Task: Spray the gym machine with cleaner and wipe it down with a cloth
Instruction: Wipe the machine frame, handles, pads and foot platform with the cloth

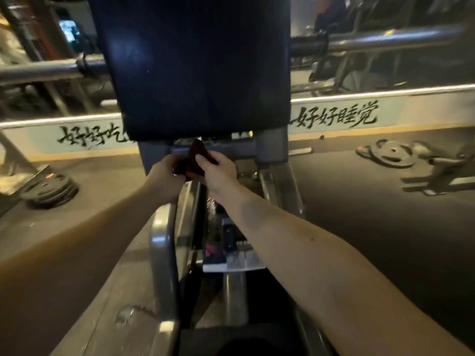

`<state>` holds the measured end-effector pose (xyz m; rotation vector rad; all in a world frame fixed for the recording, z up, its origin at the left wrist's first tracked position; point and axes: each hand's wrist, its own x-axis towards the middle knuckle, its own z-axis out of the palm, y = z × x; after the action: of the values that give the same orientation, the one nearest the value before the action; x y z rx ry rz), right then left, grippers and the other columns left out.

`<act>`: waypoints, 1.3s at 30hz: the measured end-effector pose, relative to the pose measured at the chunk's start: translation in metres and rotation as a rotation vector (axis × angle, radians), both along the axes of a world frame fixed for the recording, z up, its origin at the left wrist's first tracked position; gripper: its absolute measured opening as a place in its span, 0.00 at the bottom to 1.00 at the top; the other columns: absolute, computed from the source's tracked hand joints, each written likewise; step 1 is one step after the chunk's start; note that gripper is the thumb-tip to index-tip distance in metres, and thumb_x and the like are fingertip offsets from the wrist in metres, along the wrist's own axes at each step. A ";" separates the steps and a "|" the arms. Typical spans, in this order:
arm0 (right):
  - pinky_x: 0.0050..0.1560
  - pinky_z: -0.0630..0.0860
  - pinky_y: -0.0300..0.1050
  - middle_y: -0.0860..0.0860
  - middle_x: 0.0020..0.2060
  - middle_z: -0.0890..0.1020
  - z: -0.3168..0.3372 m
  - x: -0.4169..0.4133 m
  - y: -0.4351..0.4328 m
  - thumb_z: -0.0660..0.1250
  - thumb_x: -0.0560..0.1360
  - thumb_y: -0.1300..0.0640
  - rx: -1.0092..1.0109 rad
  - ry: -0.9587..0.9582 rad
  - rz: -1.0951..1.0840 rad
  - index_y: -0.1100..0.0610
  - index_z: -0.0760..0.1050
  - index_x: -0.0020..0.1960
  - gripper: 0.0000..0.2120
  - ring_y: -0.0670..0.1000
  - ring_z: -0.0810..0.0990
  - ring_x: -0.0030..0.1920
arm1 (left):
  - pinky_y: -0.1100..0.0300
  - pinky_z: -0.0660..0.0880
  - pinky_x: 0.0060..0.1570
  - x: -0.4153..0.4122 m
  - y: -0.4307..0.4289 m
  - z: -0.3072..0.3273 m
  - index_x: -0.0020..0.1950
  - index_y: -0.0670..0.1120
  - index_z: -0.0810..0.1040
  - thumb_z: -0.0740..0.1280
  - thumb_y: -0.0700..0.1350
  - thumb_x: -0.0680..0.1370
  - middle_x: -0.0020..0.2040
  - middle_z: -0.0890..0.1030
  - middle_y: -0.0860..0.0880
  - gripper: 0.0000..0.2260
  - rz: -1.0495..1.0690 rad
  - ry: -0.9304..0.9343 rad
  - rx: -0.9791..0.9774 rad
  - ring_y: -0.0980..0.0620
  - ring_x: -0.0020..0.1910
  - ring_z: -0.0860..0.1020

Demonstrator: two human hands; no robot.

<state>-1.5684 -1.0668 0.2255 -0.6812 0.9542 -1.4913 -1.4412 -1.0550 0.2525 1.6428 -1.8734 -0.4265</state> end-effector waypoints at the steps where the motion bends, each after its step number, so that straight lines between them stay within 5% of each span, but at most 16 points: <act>1: 0.52 0.85 0.58 0.57 0.55 0.82 -0.009 0.003 0.010 0.70 0.81 0.61 0.009 0.037 0.085 0.57 0.78 0.61 0.10 0.60 0.83 0.55 | 0.64 0.72 0.55 0.006 0.014 -0.007 0.73 0.44 0.74 0.67 0.32 0.77 0.64 0.78 0.50 0.24 0.022 0.070 0.055 0.50 0.62 0.76; 4: 0.48 0.86 0.57 0.60 0.58 0.80 -0.033 0.004 0.034 0.69 0.82 0.56 0.063 0.068 0.285 0.56 0.77 0.58 0.06 0.62 0.83 0.56 | 0.62 0.73 0.51 0.022 0.049 -0.027 0.70 0.39 0.75 0.61 0.25 0.77 0.63 0.79 0.42 0.22 0.120 0.304 0.180 0.46 0.59 0.77; 7: 0.50 0.84 0.64 0.60 0.57 0.79 -0.060 0.003 0.053 0.66 0.83 0.50 0.085 0.243 0.384 0.60 0.75 0.60 0.13 0.61 0.82 0.56 | 0.64 0.75 0.43 0.034 0.077 -0.048 0.55 0.42 0.79 0.59 0.25 0.80 0.44 0.84 0.48 0.16 0.170 0.490 0.307 0.51 0.45 0.81; 9: 0.53 0.83 0.66 0.62 0.60 0.80 -0.073 0.006 0.065 0.65 0.83 0.46 0.088 0.319 0.489 0.60 0.75 0.63 0.18 0.62 0.83 0.58 | 0.55 0.77 0.52 0.042 0.091 -0.057 0.64 0.42 0.78 0.63 0.32 0.81 0.52 0.83 0.45 0.13 0.213 0.533 0.374 0.50 0.49 0.81; 12: 0.50 0.85 0.59 0.62 0.61 0.82 -0.082 0.016 0.084 0.65 0.83 0.42 0.175 0.237 0.669 0.60 0.74 0.66 0.23 0.62 0.84 0.58 | 0.46 0.76 0.65 0.059 0.107 -0.071 0.76 0.41 0.70 0.69 0.33 0.77 0.66 0.79 0.41 0.27 0.199 0.509 0.459 0.44 0.62 0.79; 17: 0.51 0.84 0.53 0.62 0.62 0.81 -0.094 0.028 0.113 0.62 0.83 0.57 0.209 0.311 0.841 0.64 0.71 0.71 0.19 0.61 0.82 0.61 | 0.59 0.81 0.52 0.094 0.137 -0.086 0.69 0.41 0.76 0.66 0.28 0.76 0.60 0.81 0.39 0.22 0.036 0.480 0.549 0.44 0.57 0.81; 19: 0.48 0.84 0.51 0.64 0.61 0.79 -0.098 0.040 0.118 0.59 0.81 0.64 0.278 0.374 0.818 0.68 0.70 0.71 0.19 0.62 0.81 0.61 | 0.64 0.81 0.45 0.114 0.140 -0.096 0.69 0.41 0.77 0.67 0.29 0.77 0.59 0.82 0.40 0.21 -0.041 0.454 0.572 0.45 0.56 0.81; 25: 0.44 0.85 0.54 0.65 0.62 0.77 -0.125 0.108 0.119 0.61 0.80 0.68 0.438 0.619 0.722 0.68 0.72 0.65 0.15 0.64 0.81 0.60 | 0.48 0.79 0.61 0.188 0.125 -0.146 0.59 0.44 0.83 0.69 0.40 0.78 0.52 0.85 0.43 0.10 -0.183 0.353 0.641 0.46 0.53 0.83; 32: 0.50 0.85 0.55 0.59 0.55 0.82 -0.110 0.168 0.156 0.65 0.83 0.63 0.568 0.623 0.602 0.59 0.77 0.60 0.07 0.59 0.83 0.58 | 0.56 0.72 0.37 0.248 0.122 -0.142 0.44 0.44 0.80 0.65 0.39 0.78 0.39 0.80 0.44 0.05 -0.236 0.419 0.779 0.45 0.39 0.78; 35: 0.49 0.85 0.51 0.56 0.53 0.83 -0.099 0.186 0.184 0.67 0.83 0.58 0.648 0.730 0.515 0.58 0.77 0.59 0.06 0.56 0.83 0.55 | 0.54 0.76 0.42 0.261 0.134 -0.127 0.51 0.44 0.81 0.66 0.41 0.78 0.45 0.82 0.41 0.05 -0.279 0.369 0.870 0.43 0.42 0.80; 39: 0.58 0.83 0.57 0.56 0.56 0.83 -0.086 0.204 0.225 0.75 0.76 0.50 0.792 0.660 0.317 0.61 0.77 0.64 0.21 0.58 0.83 0.59 | 0.58 0.76 0.36 0.274 0.154 -0.100 0.55 0.44 0.79 0.66 0.40 0.80 0.46 0.82 0.42 0.06 -0.338 0.290 0.968 0.46 0.41 0.81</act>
<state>-1.3647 -0.8417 0.1391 -0.6852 1.7093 -0.5019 -1.1676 -0.9010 0.1525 1.6394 -1.8082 -1.8275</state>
